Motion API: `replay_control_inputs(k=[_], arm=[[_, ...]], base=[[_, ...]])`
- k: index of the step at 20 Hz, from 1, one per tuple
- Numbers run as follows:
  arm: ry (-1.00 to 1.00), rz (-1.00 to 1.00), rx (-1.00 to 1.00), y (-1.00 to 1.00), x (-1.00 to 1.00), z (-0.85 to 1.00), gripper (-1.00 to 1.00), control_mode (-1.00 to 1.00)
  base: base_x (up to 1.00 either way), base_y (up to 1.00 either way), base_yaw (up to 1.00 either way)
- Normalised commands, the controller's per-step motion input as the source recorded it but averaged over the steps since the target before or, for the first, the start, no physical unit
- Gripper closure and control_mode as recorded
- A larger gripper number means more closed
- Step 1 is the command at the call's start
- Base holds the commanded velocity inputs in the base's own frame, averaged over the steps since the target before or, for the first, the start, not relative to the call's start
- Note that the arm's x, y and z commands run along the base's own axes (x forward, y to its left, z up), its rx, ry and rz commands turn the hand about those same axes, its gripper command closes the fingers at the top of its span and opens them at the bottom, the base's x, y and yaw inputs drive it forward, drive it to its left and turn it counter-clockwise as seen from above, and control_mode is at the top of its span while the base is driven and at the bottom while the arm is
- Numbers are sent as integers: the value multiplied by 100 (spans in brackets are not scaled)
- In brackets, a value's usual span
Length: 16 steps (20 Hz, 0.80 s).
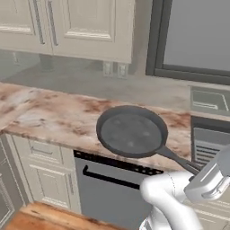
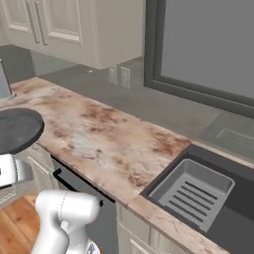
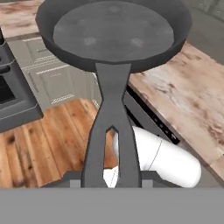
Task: Move the pot and pan from the stove into the sink.
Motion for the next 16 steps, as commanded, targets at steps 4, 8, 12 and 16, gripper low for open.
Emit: replay_control_inputs(k=[4,8,12,16], arm=[[0,0,0,0,0,0,100,100],[0,0,0,0,0,0,100,100],[0,0,0,0,0,0,100,100],[0,0,0,0,0,0,100,100]], base=[[0,-31,-40],[-3,-36,-38],[-8,-39,-37],[-5,-34,-39]])
